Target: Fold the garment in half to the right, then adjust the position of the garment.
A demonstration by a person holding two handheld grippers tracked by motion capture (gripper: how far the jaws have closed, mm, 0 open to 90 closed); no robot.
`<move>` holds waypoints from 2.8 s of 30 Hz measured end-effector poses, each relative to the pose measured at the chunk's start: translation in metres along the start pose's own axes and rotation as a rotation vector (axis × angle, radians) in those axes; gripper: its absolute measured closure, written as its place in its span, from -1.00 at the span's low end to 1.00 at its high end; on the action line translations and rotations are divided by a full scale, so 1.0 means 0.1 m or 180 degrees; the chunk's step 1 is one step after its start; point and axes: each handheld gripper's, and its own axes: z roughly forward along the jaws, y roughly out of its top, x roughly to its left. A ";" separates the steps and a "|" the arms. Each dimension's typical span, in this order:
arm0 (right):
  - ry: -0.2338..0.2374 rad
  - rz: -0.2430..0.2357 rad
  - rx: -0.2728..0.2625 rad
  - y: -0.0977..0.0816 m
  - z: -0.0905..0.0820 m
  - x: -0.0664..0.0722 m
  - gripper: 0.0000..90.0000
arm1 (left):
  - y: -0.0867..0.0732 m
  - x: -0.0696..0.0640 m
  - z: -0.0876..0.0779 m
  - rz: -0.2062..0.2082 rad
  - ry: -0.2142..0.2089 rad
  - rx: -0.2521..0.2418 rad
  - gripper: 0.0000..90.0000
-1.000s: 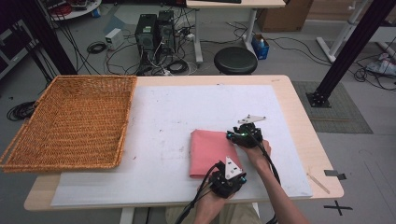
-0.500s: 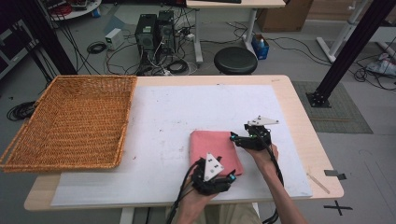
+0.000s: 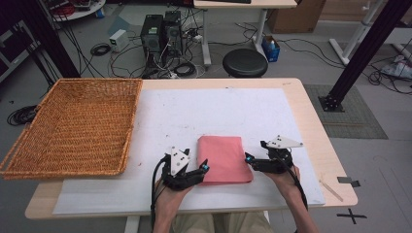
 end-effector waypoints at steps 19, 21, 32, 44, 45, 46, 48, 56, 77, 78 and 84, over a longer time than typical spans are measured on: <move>0.0063 -0.0017 -0.0006 -0.10 -0.12 0.07 -0.51 | 0.05 0.17 -0.03 -0.0021 0.0109 -0.0005 -0.32; 0.0046 0.0003 0.0015 -0.13 -0.13 0.06 -0.51 | 0.05 0.18 -0.02 -0.0016 0.0095 0.0018 -0.32; 0.0025 0.0016 -0.0029 -0.18 -0.23 0.08 -0.51 | 0.25 0.28 0.12 0.0079 -0.0017 0.0101 -0.32; 0.0057 -0.0160 0.0112 -0.20 -0.20 0.27 -0.49 | 0.45 0.61 0.79 -0.0178 -0.0343 0.0665 -0.19; 0.0058 -0.0173 0.0132 -0.20 -0.18 0.28 -0.49 | 0.44 0.62 0.86 -0.0180 -0.0343 0.0731 -0.17; 0.0063 -0.0181 0.0147 -0.20 -0.17 0.29 -0.49 | 0.42 0.64 0.92 -0.0196 -0.0333 0.0797 -0.17; 0.0036 -0.0249 0.0199 -0.19 -0.13 0.32 -0.48 | 0.39 0.66 1.02 -0.0194 -0.0314 0.0903 -0.17; -0.0030 -0.0310 0.0336 -0.22 -0.06 0.34 -0.38 | 0.30 0.62 1.17 -0.0193 -0.0335 0.1098 -0.09; -0.0053 -0.0190 0.0283 -0.28 -0.07 0.32 -0.27 | 0.18 0.48 1.19 -0.0026 -0.0262 0.1187 0.03; -0.0056 -0.0194 0.0280 -0.28 -0.08 0.32 -0.27 | 0.18 0.47 1.19 -0.0009 -0.0241 0.1179 0.02; -0.0060 -0.0212 0.0264 -0.28 -0.07 0.33 -0.27 | 0.19 0.45 1.19 0.0025 -0.0268 0.1201 -0.02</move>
